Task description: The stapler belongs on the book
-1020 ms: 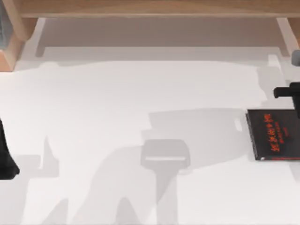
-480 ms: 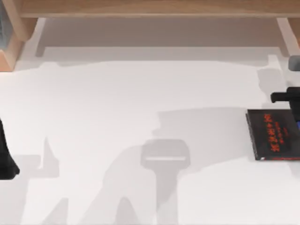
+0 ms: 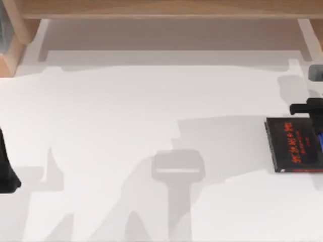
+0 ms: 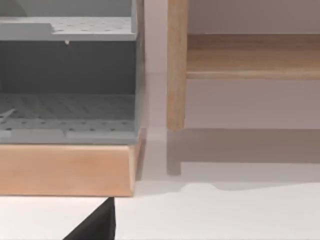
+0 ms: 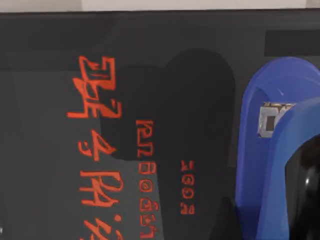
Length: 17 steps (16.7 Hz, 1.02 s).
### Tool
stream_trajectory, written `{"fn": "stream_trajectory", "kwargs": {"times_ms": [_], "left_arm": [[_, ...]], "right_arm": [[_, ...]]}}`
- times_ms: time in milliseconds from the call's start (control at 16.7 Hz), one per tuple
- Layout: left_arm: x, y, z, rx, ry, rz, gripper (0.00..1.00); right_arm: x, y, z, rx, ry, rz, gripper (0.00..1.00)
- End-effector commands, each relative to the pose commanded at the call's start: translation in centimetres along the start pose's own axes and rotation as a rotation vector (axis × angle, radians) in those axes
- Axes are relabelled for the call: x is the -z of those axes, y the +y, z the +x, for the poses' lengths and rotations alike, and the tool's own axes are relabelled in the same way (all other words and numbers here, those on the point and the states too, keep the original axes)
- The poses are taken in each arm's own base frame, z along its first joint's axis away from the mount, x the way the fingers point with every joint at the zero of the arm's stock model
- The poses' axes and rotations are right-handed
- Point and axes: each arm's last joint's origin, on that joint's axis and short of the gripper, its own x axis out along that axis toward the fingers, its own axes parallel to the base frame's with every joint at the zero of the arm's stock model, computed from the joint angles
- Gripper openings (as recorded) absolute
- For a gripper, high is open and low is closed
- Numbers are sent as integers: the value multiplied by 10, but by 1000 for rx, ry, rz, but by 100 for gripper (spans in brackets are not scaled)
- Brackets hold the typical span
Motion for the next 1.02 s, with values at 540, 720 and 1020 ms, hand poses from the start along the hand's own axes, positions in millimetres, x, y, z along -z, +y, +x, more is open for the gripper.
{"fn": "stream_trajectory", "kwargs": {"times_ms": [540,720,1020], "left_arm": [[0,0,0,0,0,0,100],[0,0,0,0,0,0,100],[0,0,0,0,0,0,100]], "right_arm": [[0,0,0,0,0,0,68],[0,0,0,0,0,0,90],[0,0,0,0,0,0,100]]}}
